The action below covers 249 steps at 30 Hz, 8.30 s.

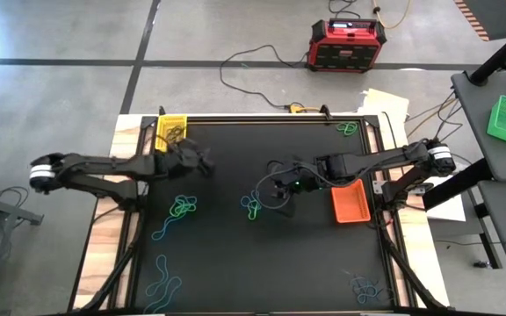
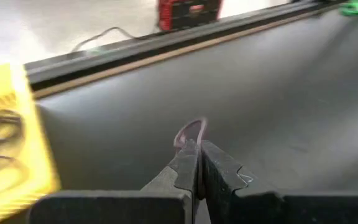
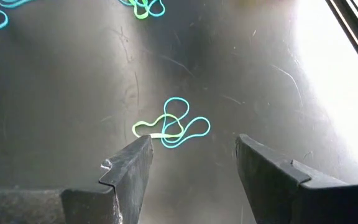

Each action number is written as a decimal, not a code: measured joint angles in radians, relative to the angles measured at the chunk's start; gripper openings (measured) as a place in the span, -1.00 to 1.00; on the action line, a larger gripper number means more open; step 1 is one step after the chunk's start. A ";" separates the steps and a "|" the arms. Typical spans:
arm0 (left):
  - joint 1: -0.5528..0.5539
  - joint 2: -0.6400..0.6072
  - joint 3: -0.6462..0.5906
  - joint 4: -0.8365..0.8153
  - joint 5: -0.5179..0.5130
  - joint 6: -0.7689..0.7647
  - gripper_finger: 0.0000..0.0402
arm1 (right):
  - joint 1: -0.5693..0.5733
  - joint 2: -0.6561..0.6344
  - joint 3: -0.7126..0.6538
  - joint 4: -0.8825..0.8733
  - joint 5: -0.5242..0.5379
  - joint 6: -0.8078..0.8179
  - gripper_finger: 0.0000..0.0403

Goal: Sort rubber bands into baskets
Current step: Put the purple rubber band into the yellow bin

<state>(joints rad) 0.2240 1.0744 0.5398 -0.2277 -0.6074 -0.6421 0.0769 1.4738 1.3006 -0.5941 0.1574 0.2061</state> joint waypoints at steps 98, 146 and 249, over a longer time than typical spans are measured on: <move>0.675 0.413 0.533 -0.668 0.213 0.334 -0.08 | 0.178 -0.111 -0.235 -0.091 -0.077 0.080 0.10; -0.742 0.480 0.524 -0.259 -0.174 0.286 0.00 | 0.807 -0.051 -0.286 -0.261 -0.333 1.589 0.10; -0.759 0.581 0.525 -0.199 -0.089 0.262 -0.12 | 0.860 0.212 -0.413 -0.161 -0.648 1.282 -0.76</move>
<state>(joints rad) -0.5350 1.6554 1.0645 -0.4266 -0.6964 -0.3798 0.9371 1.6859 0.8873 -0.7554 -0.4909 1.4881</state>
